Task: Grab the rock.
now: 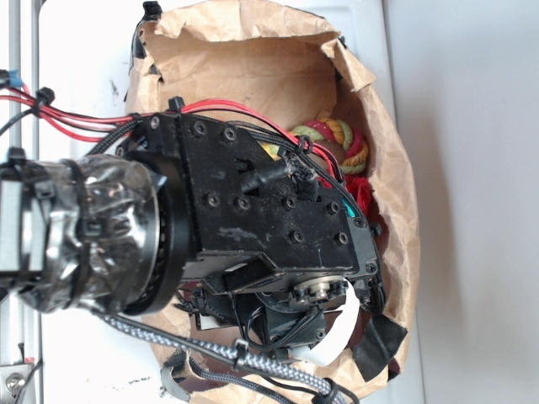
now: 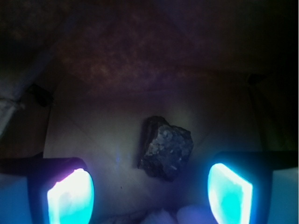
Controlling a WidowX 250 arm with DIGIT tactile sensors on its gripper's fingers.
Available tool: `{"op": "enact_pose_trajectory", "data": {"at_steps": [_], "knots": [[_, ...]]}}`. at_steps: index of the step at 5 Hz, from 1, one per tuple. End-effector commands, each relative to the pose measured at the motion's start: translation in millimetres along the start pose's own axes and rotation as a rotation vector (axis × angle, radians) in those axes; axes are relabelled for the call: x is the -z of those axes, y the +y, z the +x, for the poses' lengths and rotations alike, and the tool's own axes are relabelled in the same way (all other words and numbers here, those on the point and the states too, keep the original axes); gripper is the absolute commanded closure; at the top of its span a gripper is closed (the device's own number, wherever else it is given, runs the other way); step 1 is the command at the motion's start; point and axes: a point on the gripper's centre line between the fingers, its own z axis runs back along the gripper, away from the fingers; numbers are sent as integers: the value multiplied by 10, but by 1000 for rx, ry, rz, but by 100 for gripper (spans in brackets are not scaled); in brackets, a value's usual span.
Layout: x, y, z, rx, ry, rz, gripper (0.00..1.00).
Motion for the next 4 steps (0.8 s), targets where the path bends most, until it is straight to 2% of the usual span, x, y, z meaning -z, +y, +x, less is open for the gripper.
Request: {"op": "enact_pose_trajectory", "data": {"at_steps": [1, 4], "knots": [[-16, -2, 164, 57, -13, 17, 0], [67, 40, 266, 21, 5, -6, 0]]}}
